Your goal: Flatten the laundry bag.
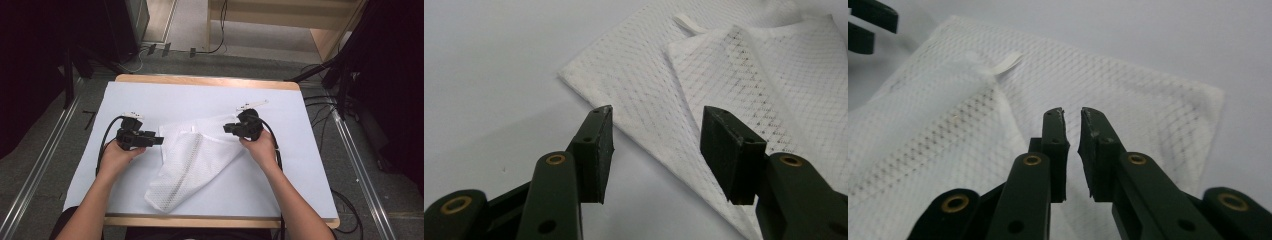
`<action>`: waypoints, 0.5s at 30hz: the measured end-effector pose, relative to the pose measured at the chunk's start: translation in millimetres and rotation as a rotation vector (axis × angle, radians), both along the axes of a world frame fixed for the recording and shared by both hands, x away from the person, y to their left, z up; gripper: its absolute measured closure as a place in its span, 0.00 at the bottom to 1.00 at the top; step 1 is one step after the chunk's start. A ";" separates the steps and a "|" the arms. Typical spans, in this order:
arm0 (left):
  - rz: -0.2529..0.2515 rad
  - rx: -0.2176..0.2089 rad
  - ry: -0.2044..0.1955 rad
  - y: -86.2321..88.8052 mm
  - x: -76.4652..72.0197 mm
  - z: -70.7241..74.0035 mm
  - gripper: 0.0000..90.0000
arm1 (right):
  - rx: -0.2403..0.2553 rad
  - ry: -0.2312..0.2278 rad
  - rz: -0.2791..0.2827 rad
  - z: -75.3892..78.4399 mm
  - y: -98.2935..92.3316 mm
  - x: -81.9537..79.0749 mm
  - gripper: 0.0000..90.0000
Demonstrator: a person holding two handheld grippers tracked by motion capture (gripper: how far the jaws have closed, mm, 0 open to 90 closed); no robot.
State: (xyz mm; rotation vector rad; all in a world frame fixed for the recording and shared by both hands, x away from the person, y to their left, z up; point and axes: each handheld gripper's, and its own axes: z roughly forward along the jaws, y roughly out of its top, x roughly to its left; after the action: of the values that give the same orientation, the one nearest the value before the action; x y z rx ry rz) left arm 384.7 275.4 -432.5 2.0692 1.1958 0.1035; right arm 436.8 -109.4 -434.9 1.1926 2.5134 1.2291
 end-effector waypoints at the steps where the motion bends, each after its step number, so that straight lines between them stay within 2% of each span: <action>1: 0.006 -0.001 0.000 -0.1 -0.6 -0.2 0.53 | -0.016 0.000 -0.015 -1.3 -1.8 6.0 0.85; 4: 0.008 -0.001 -0.003 -0.5 -0.7 -0.7 0.53 | -0.039 -0.010 -0.034 -3.3 -5.3 12.5 0.82; 6: 0.007 0.003 -0.001 -1.4 0.3 -2.0 0.53 | -0.048 0.005 -0.066 -8.6 -14.1 21.4 0.81; 11: 0.008 0.006 0.006 -1.1 1.8 -3.7 0.53 | -0.032 0.029 -0.107 -16.7 -27.4 28.3 0.79; 12: 0.012 0.007 0.006 -0.9 1.8 -3.9 0.53 | -0.028 0.034 -0.130 -20.1 -32.9 30.6 0.78; 15: 0.017 0.002 0.006 1.2 2.2 -4.0 0.53 | -0.029 0.035 -0.141 -22.2 -36.6 32.4 0.76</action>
State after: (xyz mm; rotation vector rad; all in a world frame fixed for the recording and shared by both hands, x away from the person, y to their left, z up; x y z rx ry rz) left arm 386.9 276.7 -436.6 2.0629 1.2178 0.1073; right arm 469.3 -146.0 -457.1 1.3696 2.4146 1.1443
